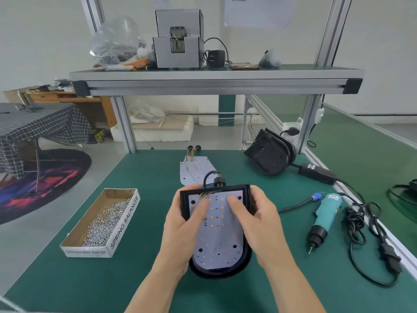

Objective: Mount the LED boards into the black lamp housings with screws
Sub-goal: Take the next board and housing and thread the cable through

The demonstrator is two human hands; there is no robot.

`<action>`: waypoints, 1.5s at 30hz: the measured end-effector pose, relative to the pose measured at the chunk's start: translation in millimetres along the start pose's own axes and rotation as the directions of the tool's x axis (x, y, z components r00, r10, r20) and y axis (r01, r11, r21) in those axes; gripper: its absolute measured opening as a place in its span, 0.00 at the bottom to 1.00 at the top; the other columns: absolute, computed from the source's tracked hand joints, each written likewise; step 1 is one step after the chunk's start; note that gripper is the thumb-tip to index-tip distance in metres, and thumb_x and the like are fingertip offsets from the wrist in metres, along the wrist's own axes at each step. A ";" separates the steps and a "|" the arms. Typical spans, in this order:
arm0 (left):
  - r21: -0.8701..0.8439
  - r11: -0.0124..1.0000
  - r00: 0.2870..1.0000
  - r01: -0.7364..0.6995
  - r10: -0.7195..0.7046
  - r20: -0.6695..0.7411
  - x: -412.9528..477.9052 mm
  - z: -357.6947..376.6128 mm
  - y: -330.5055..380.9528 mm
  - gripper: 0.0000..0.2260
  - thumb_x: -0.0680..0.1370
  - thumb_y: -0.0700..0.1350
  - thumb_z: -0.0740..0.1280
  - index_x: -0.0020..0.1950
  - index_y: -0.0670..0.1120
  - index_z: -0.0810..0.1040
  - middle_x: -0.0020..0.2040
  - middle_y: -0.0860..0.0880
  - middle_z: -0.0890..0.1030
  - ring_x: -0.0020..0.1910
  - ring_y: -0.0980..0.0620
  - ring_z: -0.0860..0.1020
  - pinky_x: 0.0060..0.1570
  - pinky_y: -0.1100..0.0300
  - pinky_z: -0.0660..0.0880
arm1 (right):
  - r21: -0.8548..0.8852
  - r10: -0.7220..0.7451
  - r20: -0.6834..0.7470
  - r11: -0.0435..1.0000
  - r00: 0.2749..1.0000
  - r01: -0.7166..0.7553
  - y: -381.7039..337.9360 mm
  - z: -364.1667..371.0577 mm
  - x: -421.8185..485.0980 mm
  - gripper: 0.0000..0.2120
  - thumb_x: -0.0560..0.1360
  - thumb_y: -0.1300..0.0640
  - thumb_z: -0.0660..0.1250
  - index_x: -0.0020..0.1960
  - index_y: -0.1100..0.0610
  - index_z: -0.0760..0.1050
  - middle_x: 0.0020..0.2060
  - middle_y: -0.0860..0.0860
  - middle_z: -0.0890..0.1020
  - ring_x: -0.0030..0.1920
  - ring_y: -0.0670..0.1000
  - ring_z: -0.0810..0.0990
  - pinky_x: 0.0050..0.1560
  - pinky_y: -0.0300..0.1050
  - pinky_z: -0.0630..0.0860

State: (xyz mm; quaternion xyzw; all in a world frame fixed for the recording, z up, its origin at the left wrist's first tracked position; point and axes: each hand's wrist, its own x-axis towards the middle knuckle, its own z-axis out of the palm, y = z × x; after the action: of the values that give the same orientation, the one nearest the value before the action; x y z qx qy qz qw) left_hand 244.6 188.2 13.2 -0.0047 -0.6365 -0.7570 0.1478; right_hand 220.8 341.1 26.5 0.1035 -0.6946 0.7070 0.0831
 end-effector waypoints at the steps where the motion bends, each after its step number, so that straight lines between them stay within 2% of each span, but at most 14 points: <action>1: 0.012 1.000 1.000 0.010 -0.010 -0.018 1.5 -0.6 1.9 0.17 0.70 0.58 0.73 0.57 0.60 0.80 0.53 0.51 0.86 0.52 0.49 0.85 0.50 0.55 0.81 | 0.047 0.001 0.026 0.999 1.000 -0.002 0.5 0.6 -0.7 0.04 0.79 0.60 0.70 0.50 0.52 0.80 0.45 0.48 0.86 0.46 0.47 0.84 0.46 0.40 0.79; 8: -0.133 0.982 0.991 0.135 -0.135 0.004 4.2 -10.3 7.8 0.09 0.71 0.50 0.76 0.50 0.53 0.84 0.51 0.44 0.87 0.47 0.45 0.86 0.42 0.56 0.82 | 0.144 -0.055 0.030 0.988 0.998 0.050 1.5 11.3 -5.0 0.02 0.75 0.56 0.71 0.47 0.51 0.79 0.43 0.51 0.85 0.44 0.50 0.83 0.45 0.43 0.80; 12: -0.195 0.966 0.984 0.171 -0.179 -0.024 3.2 -11.2 12.1 0.10 0.68 0.49 0.78 0.48 0.50 0.84 0.50 0.41 0.86 0.46 0.42 0.86 0.39 0.54 0.82 | 0.069 -0.098 -0.002 0.993 0.995 0.098 1.2 16.9 -8.5 0.04 0.76 0.55 0.69 0.49 0.55 0.78 0.43 0.52 0.84 0.46 0.58 0.82 0.50 0.57 0.80; 16: -0.191 0.972 0.988 0.140 -0.150 -0.037 0.6 -8.9 17.6 0.14 0.64 0.52 0.79 0.46 0.50 0.85 0.49 0.42 0.87 0.44 0.43 0.86 0.38 0.54 0.82 | 0.037 -0.078 0.035 0.996 0.996 0.077 0.1 14.6 -9.7 0.04 0.80 0.55 0.68 0.50 0.55 0.78 0.46 0.54 0.84 0.46 0.54 0.81 0.53 0.59 0.78; 19: -0.134 0.981 0.990 0.138 -0.141 -0.017 -0.3 -7.7 21.9 0.11 0.66 0.51 0.79 0.46 0.51 0.84 0.48 0.43 0.87 0.43 0.45 0.86 0.38 0.55 0.82 | 0.342 0.088 0.231 0.925 0.969 -0.165 0.9 4.6 -4.4 0.21 0.78 0.41 0.63 0.59 0.57 0.79 0.57 0.59 0.83 0.58 0.56 0.82 0.60 0.59 0.78; 22: -0.154 0.974 0.986 0.164 -0.165 0.011 -1.4 -6.6 25.5 0.14 0.64 0.53 0.80 0.46 0.52 0.85 0.49 0.44 0.87 0.45 0.45 0.86 0.39 0.55 0.82 | 0.619 0.124 0.321 0.723 0.939 -0.307 3.4 1.5 0.9 0.23 0.82 0.43 0.55 0.66 0.55 0.78 0.64 0.57 0.81 0.61 0.56 0.81 0.59 0.50 0.80; 24: -0.150 0.973 0.985 0.173 -0.171 0.023 -1.0 -7.3 28.5 0.16 0.62 0.54 0.81 0.46 0.52 0.85 0.50 0.44 0.87 0.45 0.44 0.86 0.39 0.55 0.82 | 0.493 0.153 0.351 0.808 0.924 -0.322 8.1 4.2 2.0 0.19 0.81 0.43 0.59 0.62 0.51 0.82 0.61 0.53 0.84 0.60 0.53 0.82 0.57 0.48 0.80; 28: -0.180 0.962 0.979 0.205 -0.202 0.038 -1.3 -12.8 28.6 0.16 0.63 0.50 0.83 0.47 0.50 0.85 0.51 0.42 0.87 0.45 0.44 0.86 0.39 0.53 0.82 | 0.026 0.272 0.358 0.953 0.893 -0.300 6.8 7.9 8.0 0.21 0.70 0.30 0.60 0.36 0.44 0.82 0.35 0.38 0.82 0.38 0.43 0.77 0.48 0.44 0.73; 32: -0.207 0.950 0.970 0.234 -0.215 0.112 -5.3 -10.5 25.8 0.17 0.63 0.50 0.83 0.48 0.48 0.85 0.51 0.42 0.86 0.46 0.44 0.86 0.39 0.53 0.82 | 0.113 0.183 0.266 0.969 0.947 -0.219 13.7 13.7 14.6 0.11 0.62 0.45 0.66 0.25 0.45 0.67 0.25 0.39 0.65 0.28 0.43 0.60 0.35 0.44 0.58; 36: -0.207 0.965 0.986 0.162 -0.154 0.057 3.6 -12.1 26.8 0.14 0.62 0.47 0.82 0.44 0.49 0.85 0.47 0.41 0.86 0.42 0.44 0.86 0.39 0.53 0.81 | -0.006 0.089 0.236 0.996 0.968 -0.090 6.8 16.3 17.7 0.13 0.67 0.51 0.63 0.26 0.47 0.64 0.26 0.39 0.63 0.29 0.44 0.57 0.34 0.42 0.57; 38: -0.192 0.973 0.991 0.132 -0.123 0.057 8.7 -13.5 29.8 0.11 0.65 0.44 0.81 0.45 0.49 0.85 0.47 0.41 0.87 0.42 0.44 0.86 0.39 0.53 0.81 | -0.104 0.129 0.269 0.989 0.955 -0.104 2.8 8.9 15.5 0.21 0.74 0.38 0.61 0.29 0.51 0.67 0.30 0.39 0.71 0.31 0.44 0.65 0.38 0.43 0.64; 40: -0.163 0.981 0.994 0.105 -0.098 0.049 13.2 -15.6 32.3 0.07 0.68 0.43 0.77 0.44 0.49 0.84 0.45 0.42 0.86 0.41 0.45 0.85 0.38 0.54 0.81 | -0.053 0.215 0.342 0.976 0.915 -0.209 -0.7 2.5 14.8 0.31 0.76 0.27 0.54 0.38 0.50 0.82 0.42 0.39 0.84 0.41 0.42 0.81 0.52 0.43 0.73; 43: -0.085 0.996 0.999 0.023 -0.020 0.043 19.1 -18.4 34.0 0.05 0.70 0.42 0.76 0.43 0.50 0.82 0.43 0.43 0.86 0.40 0.46 0.84 0.39 0.55 0.80 | 0.010 0.034 0.318 0.999 0.948 -0.039 -8.1 -2.5 9.9 0.19 0.77 0.36 0.64 0.57 0.47 0.84 0.52 0.49 0.86 0.55 0.49 0.84 0.59 0.48 0.78; 45: -0.037 0.999 0.999 -0.019 0.020 0.049 20.4 -16.6 33.8 0.05 0.70 0.43 0.76 0.43 0.50 0.82 0.42 0.45 0.85 0.40 0.47 0.84 0.39 0.57 0.80 | 0.013 -0.074 0.232 0.997 0.970 0.073 -9.1 -1.1 8.8 0.14 0.74 0.47 0.70 0.59 0.47 0.81 0.50 0.56 0.85 0.49 0.55 0.82 0.54 0.53 0.78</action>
State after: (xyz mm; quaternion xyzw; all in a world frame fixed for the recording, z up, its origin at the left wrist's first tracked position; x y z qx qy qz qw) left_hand 235.8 162.8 46.5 -0.0324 -0.6260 -0.7666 0.1392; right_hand 214.6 342.1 37.5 0.2113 -0.6938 0.6879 0.0272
